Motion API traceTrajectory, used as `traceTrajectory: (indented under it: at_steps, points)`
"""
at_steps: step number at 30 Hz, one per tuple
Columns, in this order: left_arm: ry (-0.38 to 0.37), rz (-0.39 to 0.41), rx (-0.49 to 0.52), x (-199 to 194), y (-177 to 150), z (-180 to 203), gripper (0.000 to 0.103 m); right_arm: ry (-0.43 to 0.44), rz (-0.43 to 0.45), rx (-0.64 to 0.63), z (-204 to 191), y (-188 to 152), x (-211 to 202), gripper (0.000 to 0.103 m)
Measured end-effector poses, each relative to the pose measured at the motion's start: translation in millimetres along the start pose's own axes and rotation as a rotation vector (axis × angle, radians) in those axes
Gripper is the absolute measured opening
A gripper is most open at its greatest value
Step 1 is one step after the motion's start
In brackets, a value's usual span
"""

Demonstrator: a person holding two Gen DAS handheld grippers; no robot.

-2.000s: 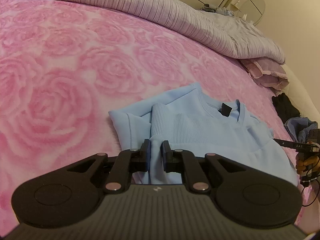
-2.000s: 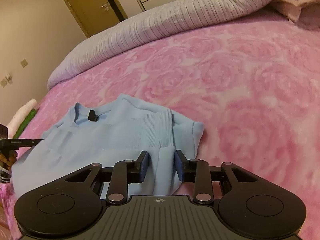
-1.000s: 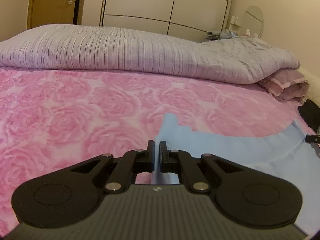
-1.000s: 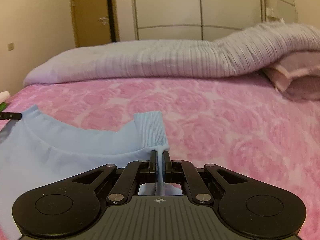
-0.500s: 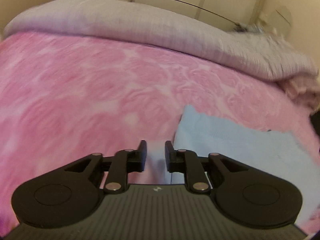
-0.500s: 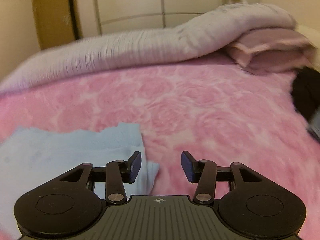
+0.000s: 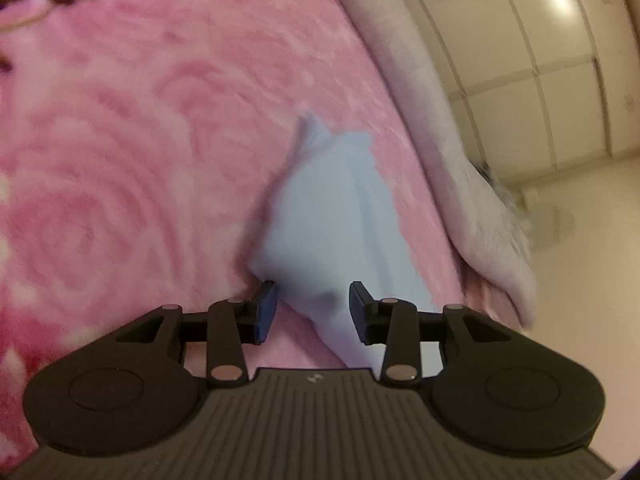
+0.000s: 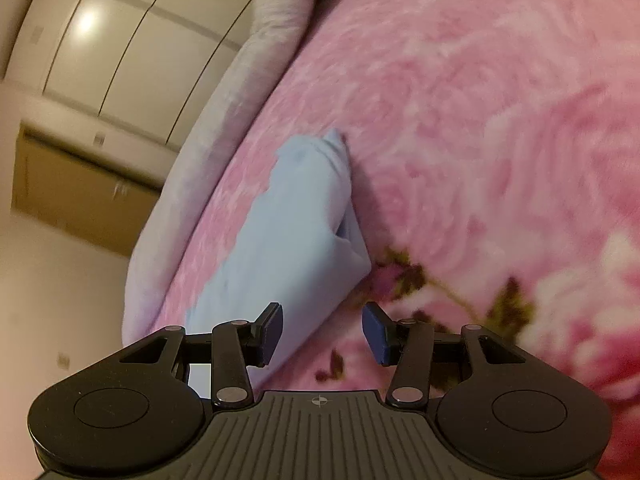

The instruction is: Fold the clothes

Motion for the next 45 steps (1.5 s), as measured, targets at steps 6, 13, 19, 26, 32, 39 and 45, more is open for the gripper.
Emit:
traceTrajectory:
  at_steps: [6,13,19,26,32,39,45]
  points:
    - [0.047,0.028,0.190,9,1,10,0.014,-0.045,0.027,-0.008,4,8,24,0.026]
    - [0.057,0.072,0.466,4,-9,24,0.013,-0.092,0.085,-0.255,-12,6,13,0.013]
    - [0.060,0.033,0.427,-4,-9,13,0.017,-0.104,0.018,-0.105,15,1,15,0.021]
    - [0.097,0.066,0.595,-31,7,51,0.015,-0.233,0.118,-0.509,-28,24,-28,0.030]
    - [0.034,-0.010,0.845,33,-41,102,0.016,-0.018,0.121,-1.037,-104,-40,29,0.032]
    - [0.011,-0.022,1.005,92,-64,106,0.004,0.054,-0.006,-1.231,-99,-88,120,0.032]
    - [-0.072,-0.046,0.920,86,-44,96,0.003,-0.192,0.166,-1.132,-54,1,117,0.033]
Point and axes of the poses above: each gripper's, at about its wrist camera, not at the fingertips, and x roughly the way its jaws point, z to its right, y to its top, the point moved 9 cm from there along x, roughly the way its jaws point, and after that the axes turned 9 degrees about z, right-handed, at the moved point
